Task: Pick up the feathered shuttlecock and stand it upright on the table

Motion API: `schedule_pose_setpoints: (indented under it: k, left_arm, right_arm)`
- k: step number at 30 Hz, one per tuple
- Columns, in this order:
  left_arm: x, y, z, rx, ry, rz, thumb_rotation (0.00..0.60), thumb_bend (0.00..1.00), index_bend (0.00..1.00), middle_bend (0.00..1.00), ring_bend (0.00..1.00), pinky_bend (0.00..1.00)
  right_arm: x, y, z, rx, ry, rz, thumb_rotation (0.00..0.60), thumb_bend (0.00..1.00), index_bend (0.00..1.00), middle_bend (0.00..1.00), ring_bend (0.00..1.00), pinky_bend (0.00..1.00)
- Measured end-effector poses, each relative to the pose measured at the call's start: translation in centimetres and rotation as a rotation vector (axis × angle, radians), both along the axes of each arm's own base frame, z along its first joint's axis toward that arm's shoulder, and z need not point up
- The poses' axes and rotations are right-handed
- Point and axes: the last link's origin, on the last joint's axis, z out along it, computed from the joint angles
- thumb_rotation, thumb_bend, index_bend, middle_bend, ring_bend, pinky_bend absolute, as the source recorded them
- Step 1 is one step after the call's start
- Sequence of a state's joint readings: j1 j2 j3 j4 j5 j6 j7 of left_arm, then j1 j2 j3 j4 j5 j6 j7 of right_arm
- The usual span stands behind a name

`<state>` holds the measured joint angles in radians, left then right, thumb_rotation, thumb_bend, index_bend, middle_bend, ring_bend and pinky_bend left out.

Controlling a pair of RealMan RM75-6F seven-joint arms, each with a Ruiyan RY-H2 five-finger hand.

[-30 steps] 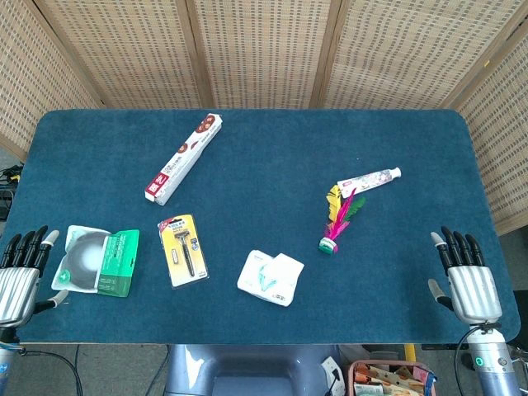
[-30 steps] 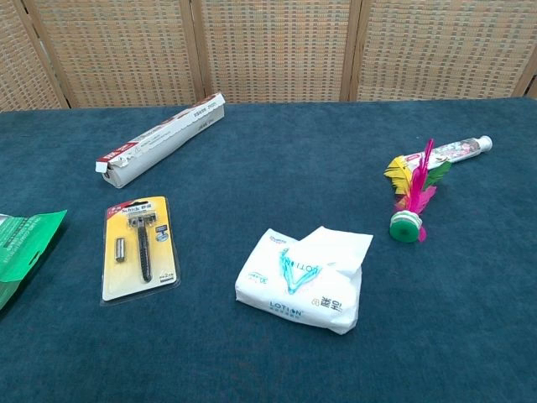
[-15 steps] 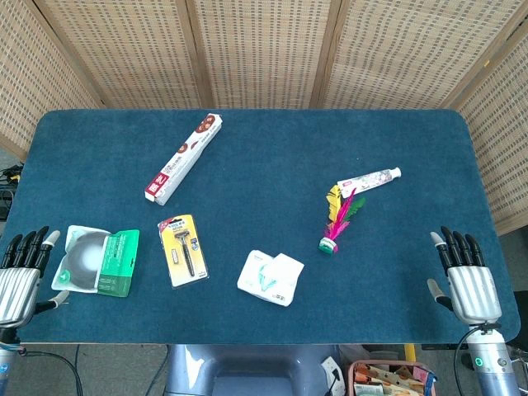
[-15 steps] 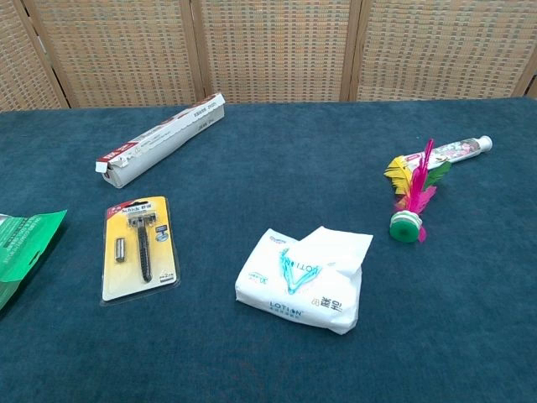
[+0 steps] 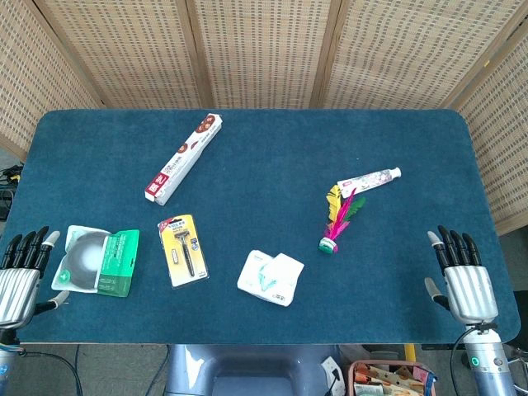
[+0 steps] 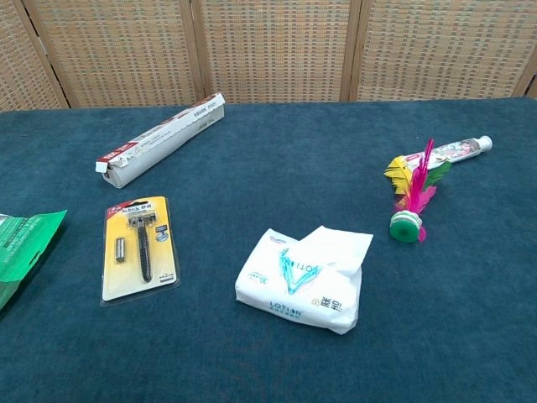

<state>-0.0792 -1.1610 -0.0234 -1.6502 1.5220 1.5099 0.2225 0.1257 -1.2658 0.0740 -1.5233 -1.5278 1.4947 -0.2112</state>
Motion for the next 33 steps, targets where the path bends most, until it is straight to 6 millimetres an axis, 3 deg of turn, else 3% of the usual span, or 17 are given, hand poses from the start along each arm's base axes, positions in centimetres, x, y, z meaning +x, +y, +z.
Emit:
schedule_pose_setpoints:
  k: [7, 11, 20, 33]
  left_arm:
    - [-0.1, 0.1, 0.0, 0.005, 0.0, 0.006, 0.6, 0.0, 0.0, 0.0, 0.0, 0.0]
    - [-0.2, 0.2, -0.2, 0.004, 0.007, 0.01, 0.6, 0.0, 0.0, 0.0, 0.0, 0.0]
    - [-0.4, 0.5, -0.2, 0.013, 0.002, 0.013, 0.6, 0.0, 0.0, 0.0, 0.0, 0.0]
    - [-1.1, 1.1, 0.0, 0.023, -0.006, 0.038, 0.6, 0.0, 0.0, 0.0, 0.0, 0.0]
  right_arm:
    - [0.1, -0.5, -0.1, -0.031, -0.024, 0.003, 0.6, 0.3, 0.09, 0.0, 0.0, 0.0]
    - [0.5, -1.7, -0.3, -0.059, -0.079, -0.001, 0.6, 0.3, 0.15, 0.0, 0.0, 0.0]
    - [3.3, -7.2, -1.1, -0.097, -0.2, -0.005, 0.6, 0.3, 0.28, 0.0, 0.0, 0.0]
    - [7.6, -14.1, -4.3, -0.021, -0.227, -0.037, 0.6, 0.3, 0.3, 0.0, 0.0, 0.0]
